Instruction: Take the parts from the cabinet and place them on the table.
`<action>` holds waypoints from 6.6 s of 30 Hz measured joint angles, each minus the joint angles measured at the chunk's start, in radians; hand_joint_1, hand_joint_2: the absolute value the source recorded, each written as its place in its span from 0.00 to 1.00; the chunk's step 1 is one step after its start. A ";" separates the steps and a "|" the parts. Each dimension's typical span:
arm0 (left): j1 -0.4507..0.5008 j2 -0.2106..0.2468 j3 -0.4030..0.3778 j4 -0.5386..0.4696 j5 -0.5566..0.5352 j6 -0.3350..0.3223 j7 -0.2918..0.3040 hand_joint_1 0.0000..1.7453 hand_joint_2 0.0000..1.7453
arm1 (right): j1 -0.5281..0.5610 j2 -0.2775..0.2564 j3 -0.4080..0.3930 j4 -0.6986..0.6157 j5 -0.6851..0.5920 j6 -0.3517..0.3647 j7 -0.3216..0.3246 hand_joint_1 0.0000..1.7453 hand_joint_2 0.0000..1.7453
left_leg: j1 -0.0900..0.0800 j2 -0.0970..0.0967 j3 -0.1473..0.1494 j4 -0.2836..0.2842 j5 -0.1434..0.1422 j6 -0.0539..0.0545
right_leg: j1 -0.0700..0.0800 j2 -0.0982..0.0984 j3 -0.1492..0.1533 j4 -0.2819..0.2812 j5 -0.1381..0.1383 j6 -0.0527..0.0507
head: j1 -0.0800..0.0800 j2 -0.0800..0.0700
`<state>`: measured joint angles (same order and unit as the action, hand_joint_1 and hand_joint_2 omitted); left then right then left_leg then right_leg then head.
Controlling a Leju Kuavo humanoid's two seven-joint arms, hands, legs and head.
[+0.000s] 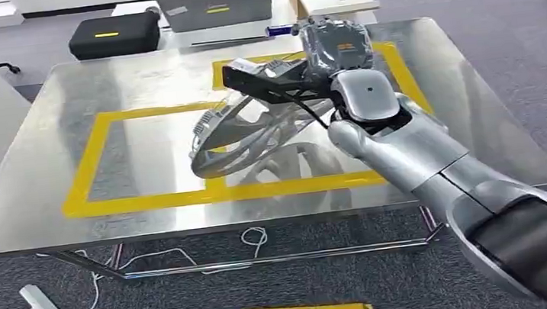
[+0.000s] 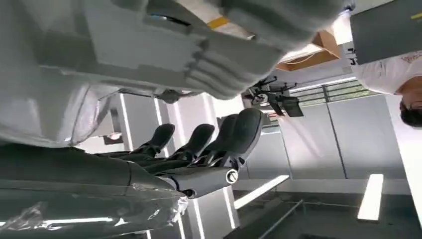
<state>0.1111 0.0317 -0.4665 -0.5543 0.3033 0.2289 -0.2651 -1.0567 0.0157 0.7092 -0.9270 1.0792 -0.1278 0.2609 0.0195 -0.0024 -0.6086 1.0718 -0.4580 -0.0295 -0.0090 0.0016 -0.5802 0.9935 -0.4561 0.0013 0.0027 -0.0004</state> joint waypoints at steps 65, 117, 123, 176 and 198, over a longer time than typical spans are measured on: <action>0.024 0.017 -0.095 -0.064 0.104 0.018 -0.046 0.00 1.00 | -0.179 0.032 0.307 0.040 0.327 0.140 -0.126 0.46 1.00 | -0.001 -0.003 0.008 -0.048 -0.005 0.015 | 0.009 0.008 -0.024 0.012 0.001 0.019 | -0.002 0.000; -0.007 -0.018 -0.101 0.050 0.154 -0.002 -0.077 0.00 0.00 | -0.156 0.046 0.320 0.208 0.310 0.301 -0.081 0.00 1.00 | -0.004 -0.001 -0.102 0.177 -0.117 0.002 | 0.007 -0.003 -0.011 -0.005 0.007 -0.006 | -0.004 0.000; -0.009 -0.016 -0.101 0.057 0.153 -0.002 -0.077 0.00 0.00 | -0.136 0.047 0.313 0.223 0.284 0.277 -0.091 0.00 1.00 | 0.000 0.000 -0.014 -0.027 0.025 0.004 | 0.007 -0.001 -0.012 0.007 0.000 0.003 | -0.004 0.000; 0.060 -0.002 -0.032 -0.019 0.127 0.088 -0.063 0.00 0.00 | 0.623 -0.243 -0.442 -0.743 -0.593 -0.301 -0.372 0.00 0.00 | -0.011 -0.001 -0.008 0.000 -0.055 0.017 | 0.000 -0.009 0.019 -0.002 -0.018 0.011 | -0.008 0.000; 0.084 0.004 0.049 -0.071 0.095 0.141 -0.051 0.00 0.00 | 1.143 -0.171 -0.657 -1.174 -0.724 -0.518 -0.629 0.00 0.00 | -0.011 0.006 -0.015 -0.061 0.030 0.062 | -0.002 -0.005 0.006 0.180 -0.140 0.054 | 0.000 0.000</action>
<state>0.1951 0.0355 -0.4173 -0.6249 0.3979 0.3697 -0.3158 0.0864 -0.1556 0.0523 -2.1008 0.3552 -0.6455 -0.3677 0.0081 0.0032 -0.6238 1.0105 -0.4281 0.0328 -0.0113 -0.0038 -0.5741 1.1732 -0.5964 0.0555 0.0027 -0.0004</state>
